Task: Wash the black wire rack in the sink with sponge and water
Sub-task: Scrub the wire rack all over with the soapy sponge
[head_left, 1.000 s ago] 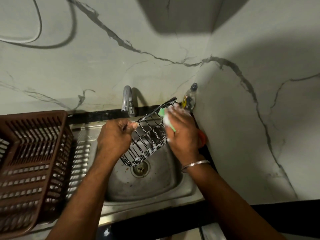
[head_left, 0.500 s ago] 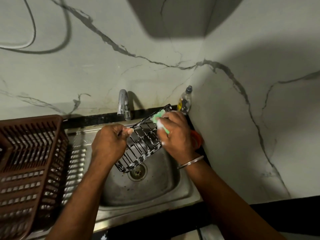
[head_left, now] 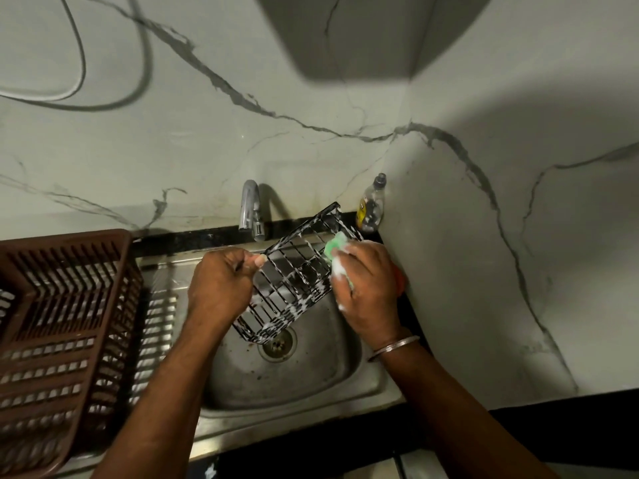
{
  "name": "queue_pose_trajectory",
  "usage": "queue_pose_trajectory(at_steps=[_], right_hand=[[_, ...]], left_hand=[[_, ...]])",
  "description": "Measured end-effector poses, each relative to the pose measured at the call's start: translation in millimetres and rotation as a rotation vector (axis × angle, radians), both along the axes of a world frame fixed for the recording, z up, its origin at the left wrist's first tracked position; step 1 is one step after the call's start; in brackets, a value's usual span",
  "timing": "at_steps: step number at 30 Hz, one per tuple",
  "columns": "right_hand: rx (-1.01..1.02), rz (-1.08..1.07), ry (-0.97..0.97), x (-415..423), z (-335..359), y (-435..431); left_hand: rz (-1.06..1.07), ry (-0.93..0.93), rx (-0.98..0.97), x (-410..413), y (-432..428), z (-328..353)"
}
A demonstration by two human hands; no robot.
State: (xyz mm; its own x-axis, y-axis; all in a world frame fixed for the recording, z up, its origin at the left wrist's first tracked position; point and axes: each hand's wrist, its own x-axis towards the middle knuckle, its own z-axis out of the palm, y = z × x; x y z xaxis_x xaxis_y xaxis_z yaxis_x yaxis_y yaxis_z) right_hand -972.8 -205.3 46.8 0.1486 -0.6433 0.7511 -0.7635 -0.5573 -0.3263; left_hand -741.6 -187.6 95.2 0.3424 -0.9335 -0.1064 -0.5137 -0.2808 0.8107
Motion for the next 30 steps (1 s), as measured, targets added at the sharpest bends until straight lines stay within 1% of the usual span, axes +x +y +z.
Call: queue_pose_trajectory(at_steps=[2, 5, 7, 11, 13, 16, 17, 19, 24, 27, 30], right_hand=[[0.032, 0.013, -0.002, 0.4, 1.6, 2.8], [0.076, -0.119, -0.155, -2.1, 14.7, -11.0], [0.079, -0.162, -0.232, 3.2, 25.2, -21.6], [0.062, -0.111, -0.265, 17.5, 34.3, -28.7], [0.027, -0.101, -0.212, 18.1, 38.7, -31.4], [0.089, -0.027, 0.026, 27.3, 30.2, -33.4], [0.110, 0.006, 0.060, 28.2, 22.9, -30.5], [0.130, 0.066, 0.033, 22.7, 7.3, -21.9], [0.005, 0.158, 0.017, 2.0, -21.1, -5.9], [0.005, 0.153, -0.001, 4.1, -25.3, -1.8], [0.008, 0.180, 0.038, 11.3, -21.3, -3.2]], left_hand=[[0.004, -0.017, 0.006, 1.6, 0.4, -0.3], [-0.001, -0.024, 0.002, 1.9, 1.3, -1.1], [-0.017, -0.046, 0.005, -1.0, 1.8, -0.3], [-0.050, -0.044, -0.007, -7.3, 3.1, -0.8], [-0.062, -0.034, -0.015, -9.1, 3.7, -1.8], [-0.061, -0.051, -0.028, -6.6, 5.0, -5.3], [-0.059, -0.060, -0.029, -5.2, 5.1, -6.9], [-0.046, -0.072, -0.017, -1.0, 5.1, -8.2], [-0.037, -0.040, -0.005, 9.6, 5.7, -11.5], [-0.046, -0.056, 0.004, 7.2, 6.4, -12.0], [-0.061, -0.057, 0.009, 2.9, 5.0, -11.5]])
